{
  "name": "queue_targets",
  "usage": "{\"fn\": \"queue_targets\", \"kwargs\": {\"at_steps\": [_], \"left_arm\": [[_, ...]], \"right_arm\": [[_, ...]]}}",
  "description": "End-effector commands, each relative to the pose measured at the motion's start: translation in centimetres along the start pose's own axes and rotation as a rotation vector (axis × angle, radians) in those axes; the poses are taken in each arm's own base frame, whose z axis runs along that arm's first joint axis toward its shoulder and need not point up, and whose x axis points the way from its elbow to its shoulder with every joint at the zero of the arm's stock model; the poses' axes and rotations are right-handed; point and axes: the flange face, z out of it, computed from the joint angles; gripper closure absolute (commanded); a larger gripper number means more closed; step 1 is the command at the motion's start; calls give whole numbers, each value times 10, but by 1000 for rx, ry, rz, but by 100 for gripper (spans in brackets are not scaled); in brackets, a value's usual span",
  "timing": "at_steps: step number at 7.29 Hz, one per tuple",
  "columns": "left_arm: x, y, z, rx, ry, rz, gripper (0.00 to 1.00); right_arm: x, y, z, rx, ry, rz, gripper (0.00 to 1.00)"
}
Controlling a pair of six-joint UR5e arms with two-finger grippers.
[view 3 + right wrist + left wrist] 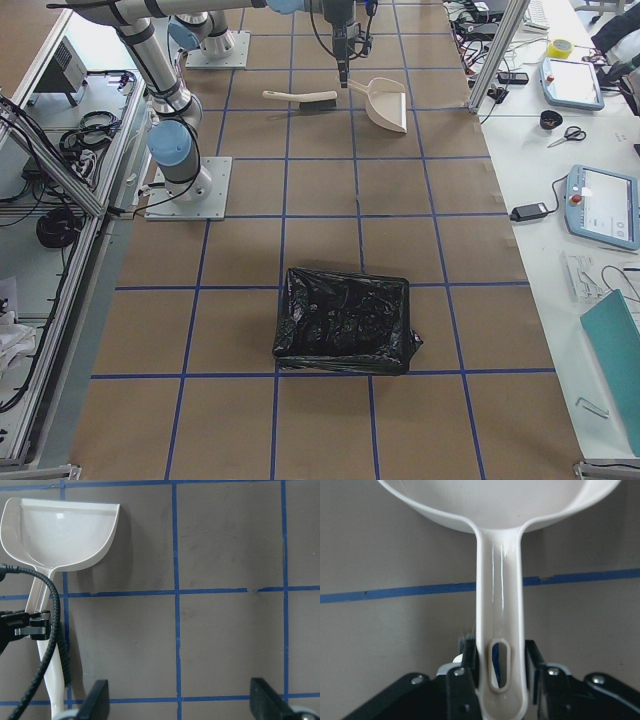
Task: Sweep and dump trash in nearest bin
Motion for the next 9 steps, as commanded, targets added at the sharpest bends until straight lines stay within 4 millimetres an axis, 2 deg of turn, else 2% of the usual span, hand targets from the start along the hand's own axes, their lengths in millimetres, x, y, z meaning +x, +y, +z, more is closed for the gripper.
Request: {"fn": "queue_targets", "kwargs": {"at_steps": [1, 2, 3, 4, 5, 7, 8, 9], "left_arm": [[3, 2, 0, -2, 5, -15, 28], [4, 2, -4, 9, 12, -13, 0], [2, -1, -11, 23, 9, 3, 0], [-5, -7, -35, 54, 17, -10, 0], [-26, -24, -64, 76, 23, -49, 0], [-92, -55, -118, 12, 1, -62, 0], [-140, -73, -147, 52, -4, -105, 0], [-176, -71, -165, 29, -14, -87, 0]], "right_arm": [[0, -2, 2, 0, 2, 3, 0], [0, 1, 4, -17, 3, 2, 0], [0, 2, 5, -22, 5, 2, 0], [0, 4, 1, -13, 3, 2, 0], [0, 4, 1, -13, 3, 0, 0], [0, 1, 4, -10, 3, 2, 0], [0, 0, 6, -11, 3, 2, 0], [0, -1, 5, -10, 3, 2, 0]]}}
